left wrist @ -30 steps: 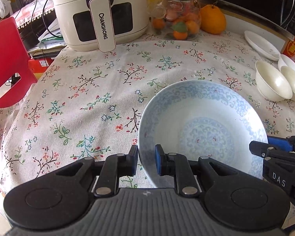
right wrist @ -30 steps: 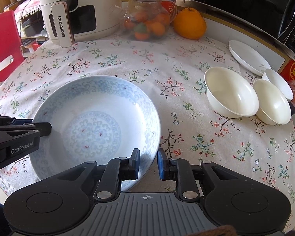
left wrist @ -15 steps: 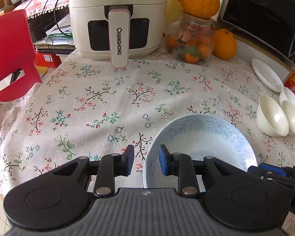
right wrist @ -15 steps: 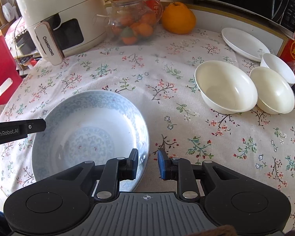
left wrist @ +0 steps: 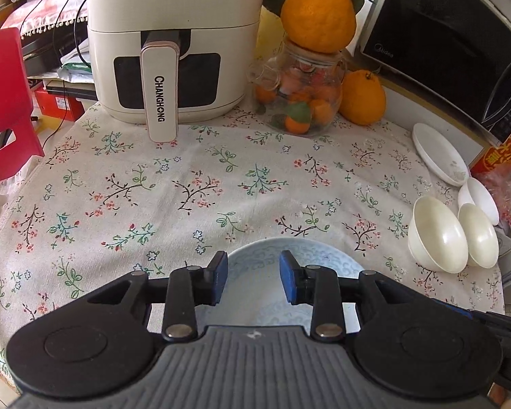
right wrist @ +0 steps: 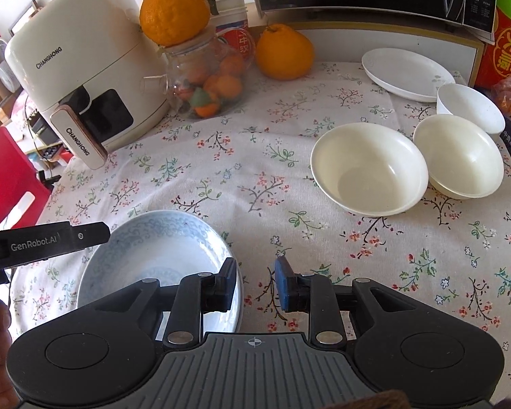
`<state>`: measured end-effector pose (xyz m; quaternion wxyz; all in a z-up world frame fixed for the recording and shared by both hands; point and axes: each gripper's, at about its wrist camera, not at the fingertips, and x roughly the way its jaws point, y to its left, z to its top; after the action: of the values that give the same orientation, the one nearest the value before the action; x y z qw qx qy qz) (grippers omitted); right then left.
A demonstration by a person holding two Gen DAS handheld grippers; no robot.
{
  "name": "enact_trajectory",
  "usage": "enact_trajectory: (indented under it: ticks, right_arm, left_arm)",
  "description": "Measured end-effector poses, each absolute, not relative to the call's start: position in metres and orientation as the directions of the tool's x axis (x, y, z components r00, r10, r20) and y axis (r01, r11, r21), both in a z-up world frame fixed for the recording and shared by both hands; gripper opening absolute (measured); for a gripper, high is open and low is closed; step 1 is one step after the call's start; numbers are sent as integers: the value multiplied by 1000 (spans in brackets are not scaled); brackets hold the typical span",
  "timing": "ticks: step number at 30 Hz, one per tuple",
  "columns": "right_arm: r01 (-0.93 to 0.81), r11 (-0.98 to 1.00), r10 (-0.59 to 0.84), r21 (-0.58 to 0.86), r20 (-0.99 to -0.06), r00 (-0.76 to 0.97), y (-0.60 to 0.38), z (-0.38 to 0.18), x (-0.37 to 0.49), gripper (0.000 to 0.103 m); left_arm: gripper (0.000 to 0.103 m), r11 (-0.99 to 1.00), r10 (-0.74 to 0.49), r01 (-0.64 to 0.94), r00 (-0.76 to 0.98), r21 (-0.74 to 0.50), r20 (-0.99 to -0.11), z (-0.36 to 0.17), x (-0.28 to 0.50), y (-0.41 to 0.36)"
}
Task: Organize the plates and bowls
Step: 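Move both tools toward the white plate beside the microwave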
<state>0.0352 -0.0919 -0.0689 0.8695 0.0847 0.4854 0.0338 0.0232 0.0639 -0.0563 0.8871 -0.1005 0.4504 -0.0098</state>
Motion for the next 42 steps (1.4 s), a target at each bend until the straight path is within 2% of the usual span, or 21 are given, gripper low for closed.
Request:
enact_trajectory:
  ticks: [13, 19, 22, 28, 31, 33, 36, 38, 42]
  right_arm:
    - [104, 963, 141, 247, -797, 587, -147, -57, 44, 26]
    - [151, 958, 97, 245, -768, 633, -181, -50, 49, 26]
    - [193, 945, 78, 264, -755, 651, -205, -47, 53, 31]
    - [241, 937, 23, 251, -736, 677, -235, -47, 60, 31]
    - [259, 928, 20, 267, -732, 681, -247, -49, 64, 32]
    - [275, 925, 4, 264, -729, 685, -254, -50, 68, 34]
    - [301, 919, -29, 253, -720, 693, -265, -50, 74, 38]
    - [314, 915, -46, 252, -710, 702, -272, -49, 78, 42]
    - [360, 900, -104, 245, -682, 724, -295, -44, 91, 57]
  left_arm:
    - [32, 976, -170, -9, 595, -219, -786, -52, 50, 8]
    - [32, 977, -184, 25, 600, -211, -779, -52, 63, -19]
    - [36, 978, -195, 55, 602, -203, -775, -52, 72, -32]
    - [44, 988, -151, 80, 632, -130, -760, -54, 91, -58]
    - [51, 989, -147, 95, 638, -111, -756, -54, 99, -70]
    - [62, 989, -141, 120, 642, -83, -753, -54, 106, -80]
    - [70, 991, -118, 130, 648, -44, -752, -54, 116, -91]
    - [78, 991, -114, 129, 648, -39, -753, -54, 124, -97]
    - [91, 990, -111, 138, 648, -28, -754, -53, 144, -109]
